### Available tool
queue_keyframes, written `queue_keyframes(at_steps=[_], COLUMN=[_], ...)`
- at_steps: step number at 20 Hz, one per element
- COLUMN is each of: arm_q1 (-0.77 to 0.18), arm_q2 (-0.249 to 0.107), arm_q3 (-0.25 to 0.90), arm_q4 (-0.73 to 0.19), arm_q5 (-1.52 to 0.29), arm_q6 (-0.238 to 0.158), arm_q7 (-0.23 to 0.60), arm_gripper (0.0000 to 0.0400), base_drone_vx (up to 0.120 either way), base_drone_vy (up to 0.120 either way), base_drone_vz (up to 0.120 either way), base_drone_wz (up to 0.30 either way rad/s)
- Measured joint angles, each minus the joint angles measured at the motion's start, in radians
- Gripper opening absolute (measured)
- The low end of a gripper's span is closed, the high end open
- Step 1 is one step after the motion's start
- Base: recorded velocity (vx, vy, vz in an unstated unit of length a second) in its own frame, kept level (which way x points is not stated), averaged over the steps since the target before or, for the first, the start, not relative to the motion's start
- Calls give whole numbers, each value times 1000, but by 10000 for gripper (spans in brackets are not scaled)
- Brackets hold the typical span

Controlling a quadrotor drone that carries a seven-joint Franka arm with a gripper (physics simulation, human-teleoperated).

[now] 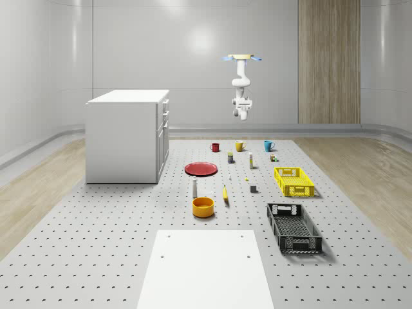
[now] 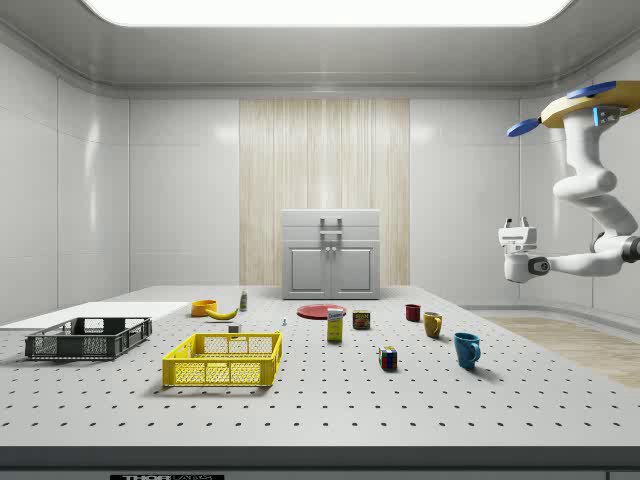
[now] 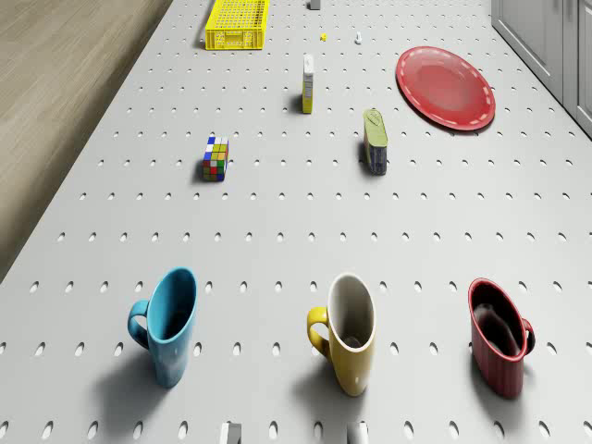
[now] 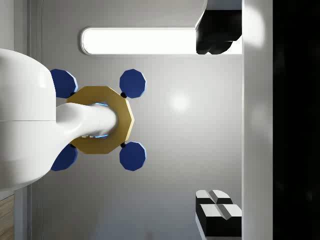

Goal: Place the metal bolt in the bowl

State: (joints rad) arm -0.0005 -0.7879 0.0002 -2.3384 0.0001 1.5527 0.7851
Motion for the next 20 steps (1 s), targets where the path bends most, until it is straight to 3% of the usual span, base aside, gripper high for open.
queue_keyframes(at_steps=[10,20], arm_q1=[-4,-6], arm_q2=[53,84], arm_q3=[2,3], arm_q4=[206,289], arm_q5=[2,2], arm_q6=[-145,-189], arm_q7=[-2,-3], arm_gripper=[400,400], base_drone_vx=[120,120], base_drone_vy=[-120,-120], base_drone_vz=[0,0], base_drone_wz=[0,0])
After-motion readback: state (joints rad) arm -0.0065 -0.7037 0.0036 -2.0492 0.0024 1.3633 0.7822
